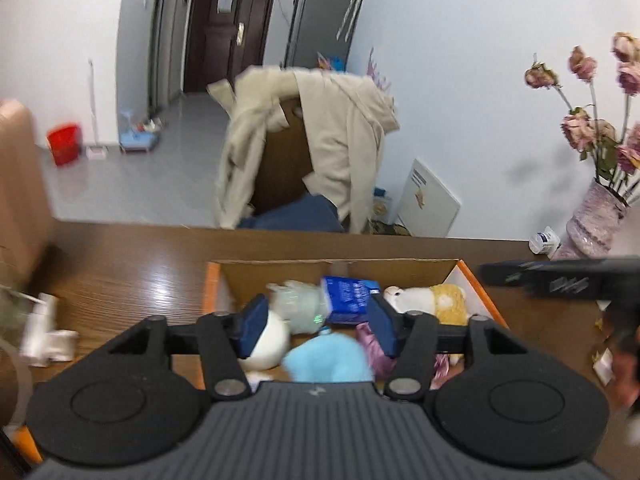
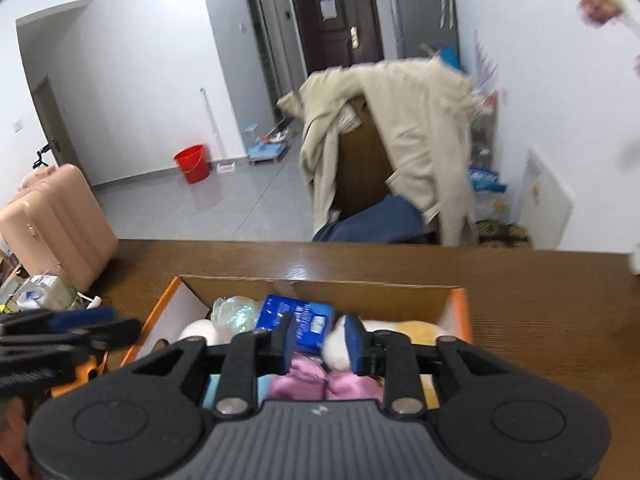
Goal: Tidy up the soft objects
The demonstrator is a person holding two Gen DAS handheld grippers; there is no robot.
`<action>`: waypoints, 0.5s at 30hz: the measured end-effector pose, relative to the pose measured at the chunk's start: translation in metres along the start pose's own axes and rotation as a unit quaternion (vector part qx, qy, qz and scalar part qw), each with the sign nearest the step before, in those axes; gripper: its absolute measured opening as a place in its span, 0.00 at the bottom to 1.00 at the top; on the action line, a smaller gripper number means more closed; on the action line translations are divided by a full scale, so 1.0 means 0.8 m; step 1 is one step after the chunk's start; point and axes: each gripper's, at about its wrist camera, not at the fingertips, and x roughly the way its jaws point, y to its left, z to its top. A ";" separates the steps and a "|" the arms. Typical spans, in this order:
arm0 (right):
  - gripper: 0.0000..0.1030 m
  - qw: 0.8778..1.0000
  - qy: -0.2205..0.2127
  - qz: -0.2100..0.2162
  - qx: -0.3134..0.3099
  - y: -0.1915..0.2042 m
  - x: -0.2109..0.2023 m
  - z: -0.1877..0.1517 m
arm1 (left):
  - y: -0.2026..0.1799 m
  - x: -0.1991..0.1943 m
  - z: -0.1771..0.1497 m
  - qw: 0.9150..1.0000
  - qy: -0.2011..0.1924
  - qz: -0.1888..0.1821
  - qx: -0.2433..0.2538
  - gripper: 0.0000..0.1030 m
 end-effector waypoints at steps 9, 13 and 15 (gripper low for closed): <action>0.40 0.998 -0.039 -0.044 0.009 -0.025 -0.147 -0.045 | -0.003 -0.149 -0.032 0.997 -0.048 0.054 0.021 0.75; 0.49 0.997 -0.062 -0.040 0.006 -0.011 -0.183 -0.078 | -0.015 -0.193 -0.052 0.995 -0.081 0.064 0.017 0.84; 0.56 0.995 -0.090 -0.038 0.001 -0.003 -0.204 -0.107 | -0.017 -0.214 -0.074 0.990 -0.104 0.090 0.007 0.95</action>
